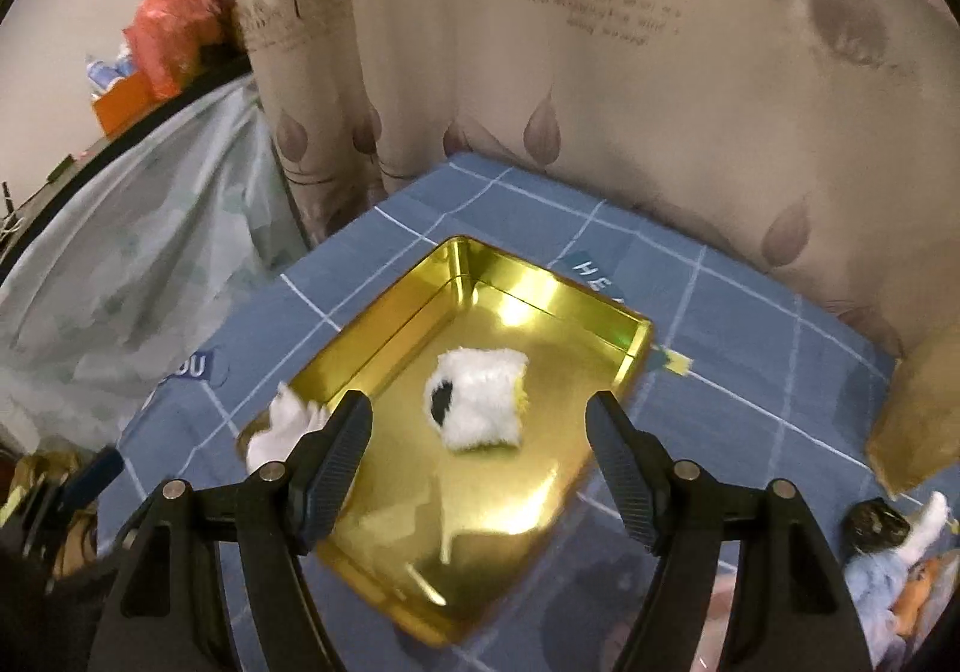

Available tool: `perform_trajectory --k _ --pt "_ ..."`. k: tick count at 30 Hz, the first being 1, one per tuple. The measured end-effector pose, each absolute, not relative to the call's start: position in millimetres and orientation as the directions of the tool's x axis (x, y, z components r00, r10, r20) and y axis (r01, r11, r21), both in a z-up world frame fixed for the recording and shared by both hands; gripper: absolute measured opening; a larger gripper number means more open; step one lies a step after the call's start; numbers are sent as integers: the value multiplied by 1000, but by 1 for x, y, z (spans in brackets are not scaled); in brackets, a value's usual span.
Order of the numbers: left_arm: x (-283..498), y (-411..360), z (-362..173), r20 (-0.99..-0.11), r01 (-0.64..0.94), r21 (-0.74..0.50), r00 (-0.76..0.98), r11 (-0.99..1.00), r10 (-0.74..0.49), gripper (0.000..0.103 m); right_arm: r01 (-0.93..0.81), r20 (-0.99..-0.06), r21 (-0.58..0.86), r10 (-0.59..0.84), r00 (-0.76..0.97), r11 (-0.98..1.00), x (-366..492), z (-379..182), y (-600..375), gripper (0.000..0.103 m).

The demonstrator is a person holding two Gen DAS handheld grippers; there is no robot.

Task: Organize soft objects
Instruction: 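Carry the white fluffy plush into the tin tray and open the right tool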

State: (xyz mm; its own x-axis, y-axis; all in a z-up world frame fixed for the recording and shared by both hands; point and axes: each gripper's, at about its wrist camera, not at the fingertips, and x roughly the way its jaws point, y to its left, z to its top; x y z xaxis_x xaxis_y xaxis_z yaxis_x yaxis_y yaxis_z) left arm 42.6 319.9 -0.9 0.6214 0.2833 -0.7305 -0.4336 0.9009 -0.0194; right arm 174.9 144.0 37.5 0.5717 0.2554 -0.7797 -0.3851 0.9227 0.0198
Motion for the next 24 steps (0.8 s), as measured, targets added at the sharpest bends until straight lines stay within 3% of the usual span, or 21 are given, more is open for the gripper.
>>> perform_trajectory --k 7,15,24 --pt "43 293 4 -704 -348 12 663 937 255 64 -338 -724 -24 217 655 941 122 62 80 71" --pt "41 263 10 -667 -250 54 712 967 221 64 -131 -647 -64 59 760 989 71 76 -34 71" --pt "41 258 9 -667 -239 72 710 968 225 64 137 -681 -89 -161 714 987 54 64 -167 71"
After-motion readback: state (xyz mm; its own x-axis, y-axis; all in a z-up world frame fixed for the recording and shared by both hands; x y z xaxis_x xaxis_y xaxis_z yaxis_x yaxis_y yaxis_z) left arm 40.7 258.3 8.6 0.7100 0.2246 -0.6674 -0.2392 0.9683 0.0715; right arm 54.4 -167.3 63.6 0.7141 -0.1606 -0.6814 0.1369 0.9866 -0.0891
